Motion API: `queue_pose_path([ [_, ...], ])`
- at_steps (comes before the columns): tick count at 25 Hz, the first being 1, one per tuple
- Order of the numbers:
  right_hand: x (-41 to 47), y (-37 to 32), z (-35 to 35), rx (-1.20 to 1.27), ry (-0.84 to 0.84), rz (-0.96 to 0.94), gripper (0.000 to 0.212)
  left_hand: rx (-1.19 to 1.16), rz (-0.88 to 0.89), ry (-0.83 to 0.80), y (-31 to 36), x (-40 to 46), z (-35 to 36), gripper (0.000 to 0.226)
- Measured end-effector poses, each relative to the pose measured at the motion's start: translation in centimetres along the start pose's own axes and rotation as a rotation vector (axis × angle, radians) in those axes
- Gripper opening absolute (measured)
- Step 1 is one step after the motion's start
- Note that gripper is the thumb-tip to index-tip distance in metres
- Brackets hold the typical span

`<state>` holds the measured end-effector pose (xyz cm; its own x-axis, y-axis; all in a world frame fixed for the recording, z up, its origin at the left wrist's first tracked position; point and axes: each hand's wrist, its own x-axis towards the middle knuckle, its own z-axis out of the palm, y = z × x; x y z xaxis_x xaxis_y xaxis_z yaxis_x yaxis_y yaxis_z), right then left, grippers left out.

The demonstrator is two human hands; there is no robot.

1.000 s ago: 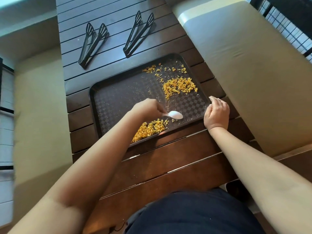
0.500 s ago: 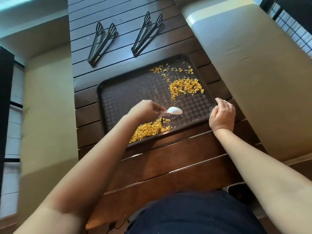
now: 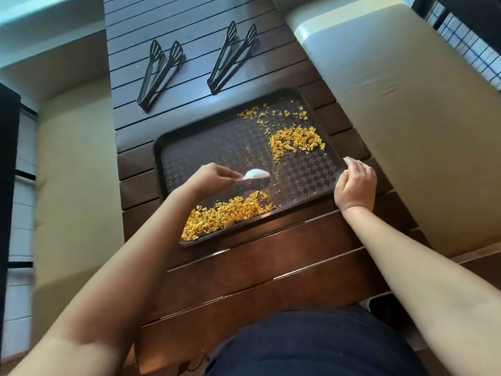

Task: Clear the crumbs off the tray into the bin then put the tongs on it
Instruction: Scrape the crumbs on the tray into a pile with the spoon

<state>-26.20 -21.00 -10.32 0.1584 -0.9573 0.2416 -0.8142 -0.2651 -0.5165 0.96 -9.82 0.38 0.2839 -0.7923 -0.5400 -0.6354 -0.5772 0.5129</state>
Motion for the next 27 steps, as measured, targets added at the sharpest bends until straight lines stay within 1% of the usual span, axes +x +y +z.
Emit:
queue_pose_path([
  [1,0.0,0.0,0.0,0.000,0.000,-0.002,0.050,-0.038,-0.005,0.039,0.3,0.6,0.3,0.026],
  [3,0.0,0.0,-0.1,0.000,-0.002,-0.008,0.052,-0.049,-0.011,0.042,1.2,1.4,1.2,0.027],
  [7,0.0,0.1,-0.1,-0.005,-0.007,-0.007,0.053,-0.032,-0.014,-0.055,2.1,1.7,2.7,0.025],
  [12,0.0,0.0,0.0,-0.005,0.001,-0.008,0.050,0.083,-0.020,-0.245,0.9,0.3,1.1,0.026],
  [13,0.0,0.0,0.0,-0.008,0.001,-0.005,0.048,0.058,-0.023,-0.237,0.8,0.2,0.7,0.026],
  [14,0.1,0.1,0.0,-0.009,-0.002,-0.001,0.048,-0.004,-0.033,-0.192,0.8,0.3,0.5,0.027],
  [16,0.0,0.1,0.0,-0.006,-0.006,-0.004,0.049,-0.128,-0.062,-0.041,0.7,0.8,0.7,0.028],
  [17,0.0,0.1,0.0,-0.006,-0.005,-0.009,0.050,-0.152,-0.071,0.000,0.7,1.1,1.0,0.029],
  [18,0.0,0.1,0.0,-0.004,-0.005,-0.012,0.051,-0.162,-0.074,-0.002,0.9,1.2,1.4,0.029],
  [21,0.0,0.1,0.1,0.001,-0.001,-0.014,0.052,-0.172,-0.071,-0.128,1.0,1.0,2.5,0.028],
  [25,0.0,0.1,0.1,-0.006,0.009,-0.015,0.051,-0.057,-0.108,-0.320,-0.2,0.0,1.8,0.027],
  [26,0.0,0.1,0.1,-0.008,0.011,-0.016,0.051,-0.041,-0.115,-0.335,-0.5,-0.2,1.5,0.027],
  [27,0.1,0.1,0.1,-0.008,0.014,-0.016,0.050,-0.046,-0.114,-0.314,-0.7,-0.4,1.3,0.027],
])
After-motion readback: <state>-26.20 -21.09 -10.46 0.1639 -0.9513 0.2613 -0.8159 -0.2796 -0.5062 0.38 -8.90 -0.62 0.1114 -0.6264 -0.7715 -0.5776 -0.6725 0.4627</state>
